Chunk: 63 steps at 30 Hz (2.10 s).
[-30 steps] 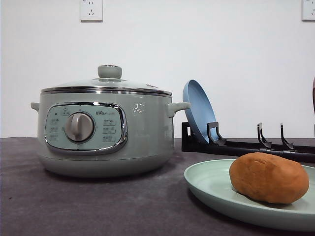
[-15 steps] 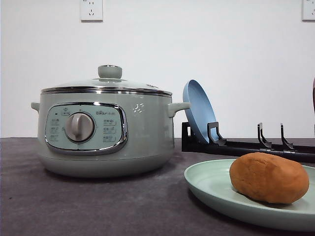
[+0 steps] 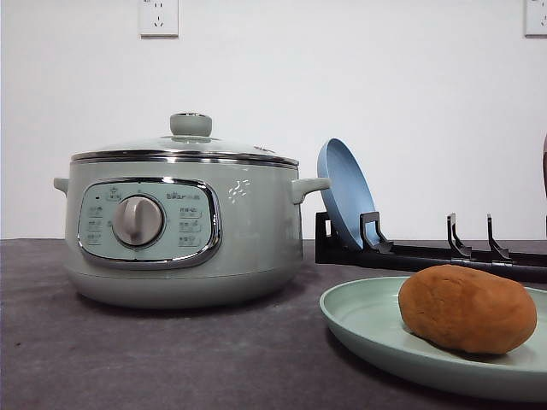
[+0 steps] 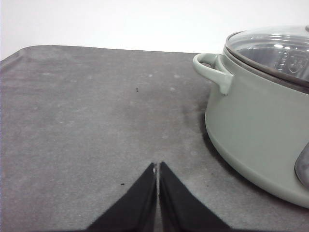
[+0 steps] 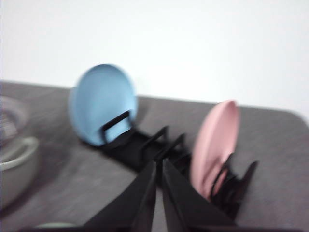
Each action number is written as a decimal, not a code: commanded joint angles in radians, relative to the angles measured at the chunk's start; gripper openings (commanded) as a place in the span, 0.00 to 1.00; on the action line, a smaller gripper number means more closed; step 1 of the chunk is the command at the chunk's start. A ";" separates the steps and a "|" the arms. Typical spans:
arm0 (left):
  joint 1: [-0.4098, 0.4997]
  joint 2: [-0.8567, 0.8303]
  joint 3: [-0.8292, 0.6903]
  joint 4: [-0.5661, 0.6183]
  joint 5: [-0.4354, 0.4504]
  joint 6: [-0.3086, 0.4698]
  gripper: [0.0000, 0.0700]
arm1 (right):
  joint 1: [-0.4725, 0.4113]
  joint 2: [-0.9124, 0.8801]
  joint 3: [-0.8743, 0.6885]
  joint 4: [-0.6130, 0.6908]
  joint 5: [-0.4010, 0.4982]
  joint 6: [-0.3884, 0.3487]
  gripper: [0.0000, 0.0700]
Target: Transfer potato from steamer to green plate
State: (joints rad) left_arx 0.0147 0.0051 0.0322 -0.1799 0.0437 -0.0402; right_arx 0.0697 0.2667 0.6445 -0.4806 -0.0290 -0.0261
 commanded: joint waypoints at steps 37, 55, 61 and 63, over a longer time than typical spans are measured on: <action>-0.002 -0.002 -0.020 -0.007 0.001 0.003 0.00 | -0.053 -0.263 -0.633 0.304 0.033 0.034 0.02; -0.002 -0.002 -0.020 -0.007 0.001 0.003 0.00 | -0.053 -0.263 -0.633 0.326 0.030 0.035 0.02; -0.002 -0.002 -0.020 -0.007 0.001 0.002 0.00 | -0.053 -0.263 -0.633 0.326 0.030 0.035 0.02; -0.002 -0.002 -0.020 -0.007 0.001 0.003 0.00 | -0.053 -0.263 -0.633 0.326 0.030 0.035 0.02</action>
State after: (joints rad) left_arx 0.0147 0.0051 0.0322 -0.1799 0.0437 -0.0401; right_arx 0.0181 0.0051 0.0158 -0.1661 0.0006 0.0051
